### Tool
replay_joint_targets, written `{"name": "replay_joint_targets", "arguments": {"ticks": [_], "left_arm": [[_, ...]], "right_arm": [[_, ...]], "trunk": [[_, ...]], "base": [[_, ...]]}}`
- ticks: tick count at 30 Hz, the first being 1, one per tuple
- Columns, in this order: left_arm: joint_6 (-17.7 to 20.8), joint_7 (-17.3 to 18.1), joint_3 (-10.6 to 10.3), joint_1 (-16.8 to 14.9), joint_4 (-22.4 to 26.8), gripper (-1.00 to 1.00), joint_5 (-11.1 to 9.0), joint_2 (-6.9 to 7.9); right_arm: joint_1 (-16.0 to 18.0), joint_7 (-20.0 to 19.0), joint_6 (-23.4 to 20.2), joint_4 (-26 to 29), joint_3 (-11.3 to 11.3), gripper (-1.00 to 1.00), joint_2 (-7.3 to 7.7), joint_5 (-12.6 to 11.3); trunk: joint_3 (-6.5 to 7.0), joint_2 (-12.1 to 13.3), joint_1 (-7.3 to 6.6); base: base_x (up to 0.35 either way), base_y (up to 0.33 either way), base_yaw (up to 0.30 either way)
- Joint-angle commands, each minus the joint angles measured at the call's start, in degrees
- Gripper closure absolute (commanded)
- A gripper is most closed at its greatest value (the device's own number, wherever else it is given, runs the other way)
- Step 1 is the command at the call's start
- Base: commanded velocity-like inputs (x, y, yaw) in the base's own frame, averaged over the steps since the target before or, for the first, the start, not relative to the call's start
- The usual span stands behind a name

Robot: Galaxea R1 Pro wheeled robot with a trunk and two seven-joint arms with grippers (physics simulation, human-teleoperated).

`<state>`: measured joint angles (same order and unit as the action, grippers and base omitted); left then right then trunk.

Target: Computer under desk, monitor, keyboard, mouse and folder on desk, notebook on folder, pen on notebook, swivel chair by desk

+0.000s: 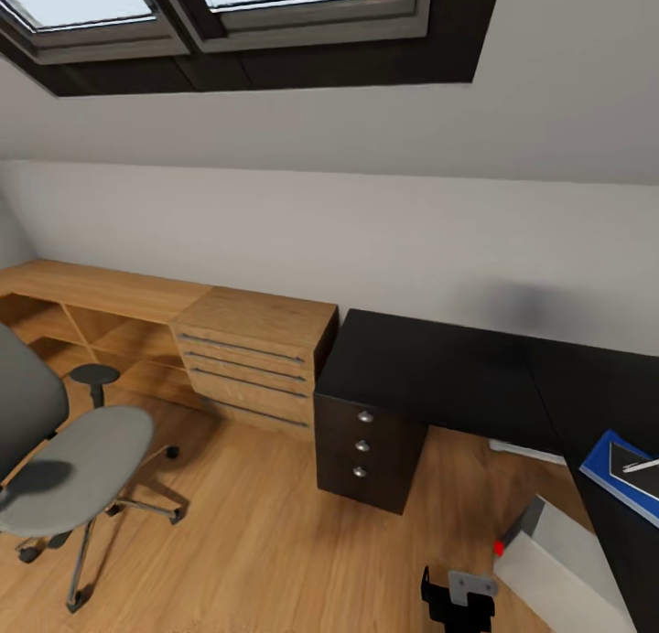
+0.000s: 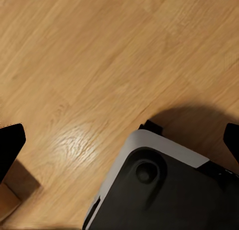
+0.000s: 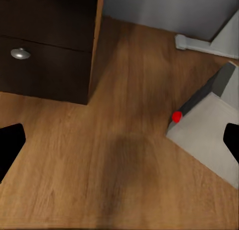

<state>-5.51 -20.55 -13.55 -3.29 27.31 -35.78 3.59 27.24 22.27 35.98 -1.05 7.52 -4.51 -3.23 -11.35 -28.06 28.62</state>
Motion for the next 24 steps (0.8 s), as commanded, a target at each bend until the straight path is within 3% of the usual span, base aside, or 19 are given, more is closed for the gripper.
{"name": "replay_joint_targets", "arguments": {"ticks": [1, 8, 14, 16, 17, 22, 24], "left_arm": [[-0.3, -0.3, -0.5, 0.0, 0.0, -1.0, -0.6, 0.06], [-4.1, -0.2, -0.5, -0.1, -0.4, -1.0, -0.5, 0.02], [-9.4, -0.2, -0.7, 0.0, -3.4, -1.0, -0.4, -0.07], [-11.0, -0.2, -0.7, 0.0, -3.9, -1.0, -0.4, -0.11], [-12.6, -0.2, -1.0, 0.0, -4.4, -1.0, -0.4, -0.15], [-13.3, -0.2, -1.3, 0.0, -4.6, -1.0, -0.4, -0.18], [-13.6, -0.2, -2.5, 0.0, -4.6, -1.0, -0.4, -0.15]], "right_arm": [[-0.1, 0.2, 0.2, -0.1, 0.6, -1.0, 0.21, -0.3], [-0.7, 0.5, 3.6, -0.2, 0.5, -1.0, 0.65, -0.4], [-0.9, 1.2, 9.2, -0.2, 0.4, -1.0, 0.88, -0.4], [-1.0, 2.6, 11.4, -0.2, 0.4, -1.0, 0.94, -0.4], [-1.3, 6.5, 14.6, -0.2, 0.5, -1.0, 0.89, -0.3], [-1.7, 9.8, 16.8, -0.2, 0.5, -1.0, 0.77, -0.2], [-1.9, 10.9, 17.5, -0.2, 0.6, -1.0, 0.66, -0.2]], "trunk": [[0.09, 0.3, -0.2], [1.35, 3.1, -1.74], [1.35, 3.1, -1.74], [1.35, 3.1, -1.74], [1.35, 3.1, -1.74], [1.34, 3.1, -1.74], [1.3, 3.1, -1.74]], "base": [[0.0, 0.0, 0.28], [0.0, 0.0, 0.284], [0.0, 0.0, 0.286], [0.0, 0.0, 0.286], [0.0, 0.0, 0.286], [0.0, 0.0, 0.286], [0.0, 0.0, 0.286]]}}
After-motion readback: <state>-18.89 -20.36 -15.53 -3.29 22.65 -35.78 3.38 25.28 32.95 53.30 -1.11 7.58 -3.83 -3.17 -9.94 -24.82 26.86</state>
